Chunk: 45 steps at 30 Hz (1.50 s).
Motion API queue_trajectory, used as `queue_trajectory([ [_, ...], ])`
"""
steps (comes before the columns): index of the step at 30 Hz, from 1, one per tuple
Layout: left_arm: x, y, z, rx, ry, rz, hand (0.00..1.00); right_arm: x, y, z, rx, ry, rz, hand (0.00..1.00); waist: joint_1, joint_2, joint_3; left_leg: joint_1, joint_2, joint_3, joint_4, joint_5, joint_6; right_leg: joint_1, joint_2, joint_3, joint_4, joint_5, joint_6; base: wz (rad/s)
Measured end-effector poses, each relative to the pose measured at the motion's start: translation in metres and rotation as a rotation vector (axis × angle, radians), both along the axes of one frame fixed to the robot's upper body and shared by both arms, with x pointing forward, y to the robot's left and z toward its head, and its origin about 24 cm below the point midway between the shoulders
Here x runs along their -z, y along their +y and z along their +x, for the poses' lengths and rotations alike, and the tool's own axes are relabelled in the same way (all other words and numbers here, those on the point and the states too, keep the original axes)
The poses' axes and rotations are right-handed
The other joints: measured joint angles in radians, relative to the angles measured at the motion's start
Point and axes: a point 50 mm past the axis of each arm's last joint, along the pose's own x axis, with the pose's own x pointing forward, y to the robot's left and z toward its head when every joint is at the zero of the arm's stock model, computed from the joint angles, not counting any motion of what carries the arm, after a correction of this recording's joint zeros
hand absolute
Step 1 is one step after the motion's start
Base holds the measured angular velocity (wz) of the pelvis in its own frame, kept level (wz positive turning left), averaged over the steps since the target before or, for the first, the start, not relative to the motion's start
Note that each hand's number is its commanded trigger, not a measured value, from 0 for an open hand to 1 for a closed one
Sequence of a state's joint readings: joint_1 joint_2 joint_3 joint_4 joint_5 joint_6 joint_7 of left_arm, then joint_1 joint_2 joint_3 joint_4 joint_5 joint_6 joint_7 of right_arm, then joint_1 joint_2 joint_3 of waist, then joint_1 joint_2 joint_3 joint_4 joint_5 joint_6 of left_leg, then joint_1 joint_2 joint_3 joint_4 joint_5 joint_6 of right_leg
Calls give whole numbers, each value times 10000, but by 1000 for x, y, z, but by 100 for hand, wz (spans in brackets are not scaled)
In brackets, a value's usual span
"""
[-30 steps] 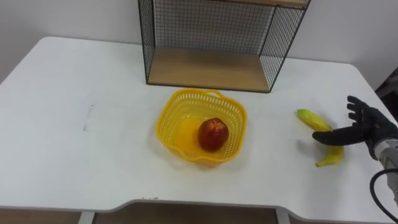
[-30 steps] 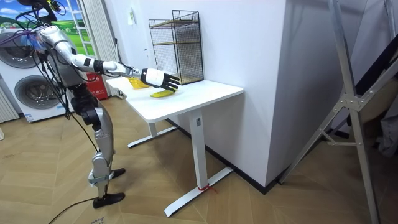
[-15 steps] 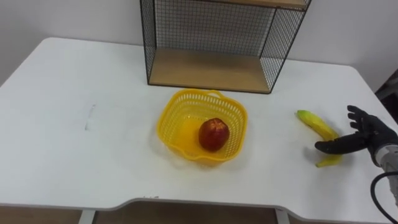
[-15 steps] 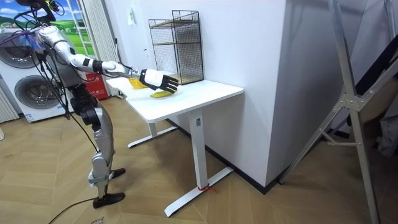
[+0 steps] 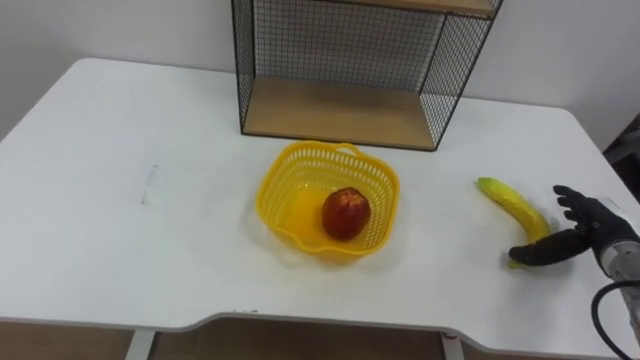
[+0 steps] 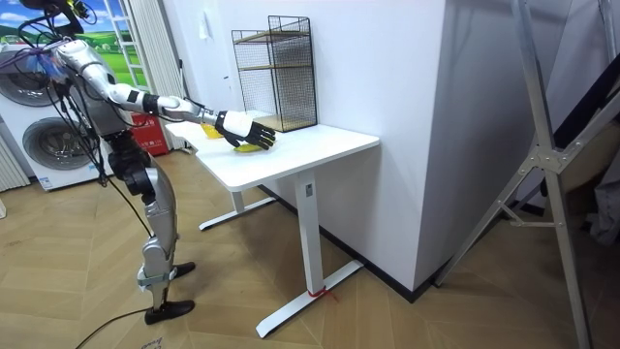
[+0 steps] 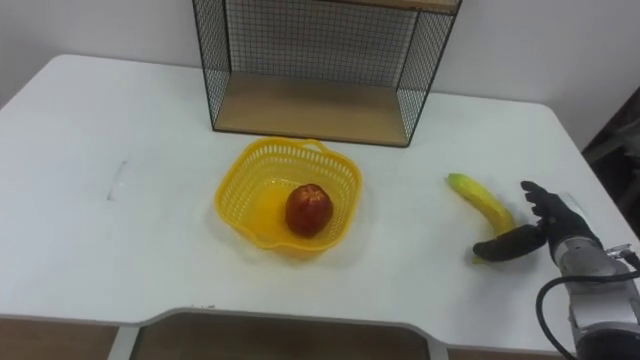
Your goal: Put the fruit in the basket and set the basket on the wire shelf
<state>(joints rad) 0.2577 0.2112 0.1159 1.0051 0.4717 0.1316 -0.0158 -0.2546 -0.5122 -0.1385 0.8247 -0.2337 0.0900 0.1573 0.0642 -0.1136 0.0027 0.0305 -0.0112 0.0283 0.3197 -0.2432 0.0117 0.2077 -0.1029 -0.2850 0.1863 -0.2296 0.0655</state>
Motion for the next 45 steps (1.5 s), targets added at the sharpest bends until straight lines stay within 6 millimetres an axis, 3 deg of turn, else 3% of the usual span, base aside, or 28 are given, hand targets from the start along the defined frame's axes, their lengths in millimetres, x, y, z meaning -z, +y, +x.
queue_trajectory([
  [7, 0, 0, 2, -27, 75, 51, 0, -1, 0, 1, -311, 372, -762, 0, 243, 5, 21, -42, -5, -38, 26, -1, -1, -30, 8, 37, 2, 0, 0, 1],
  [17, 0, 1, 9, -7, -56, 61, 0, 1, 5, 2, -620, 606, -1111, 0, 243, 28, 19, -397, 10, -242, 304, -3, -2, -167, 61, -168, 23, 71, -48, 5],
  [18, 0, 1, 9, -5, -61, 61, 0, 1, 5, 2, -655, 618, -1148, 20, 242, 35, 21, -413, 10, -260, 332, -4, 0, -164, 66, -180, 25, 75, -48, 6],
  [20, 0, 1, 10, -6, -79, 47, 0, 2, 7, 3, -760, 686, -1271, 100, 264, 46, 16, -440, 19, -279, 381, -5, 0, -160, 79, -182, 37, 86, -52, 3],
  [32, 0, 0, 10, 321, 22, 38, 0, 6, 13, 4, -808, 689, -1887, 100, 279, 156, -3, -382, 60, -284, 426, 13, -8, -141, 98, -176, 186, 103, -66, 0],
  [45, 0, 0, 11, 326, 10, 43, 0, 9, 18, 5, -873, 728, -1761, 100, 286, 95, -18, -375, 63, -280, 418, 12, -9, -150, 98, -199, 176, 103, -66, 0],
])
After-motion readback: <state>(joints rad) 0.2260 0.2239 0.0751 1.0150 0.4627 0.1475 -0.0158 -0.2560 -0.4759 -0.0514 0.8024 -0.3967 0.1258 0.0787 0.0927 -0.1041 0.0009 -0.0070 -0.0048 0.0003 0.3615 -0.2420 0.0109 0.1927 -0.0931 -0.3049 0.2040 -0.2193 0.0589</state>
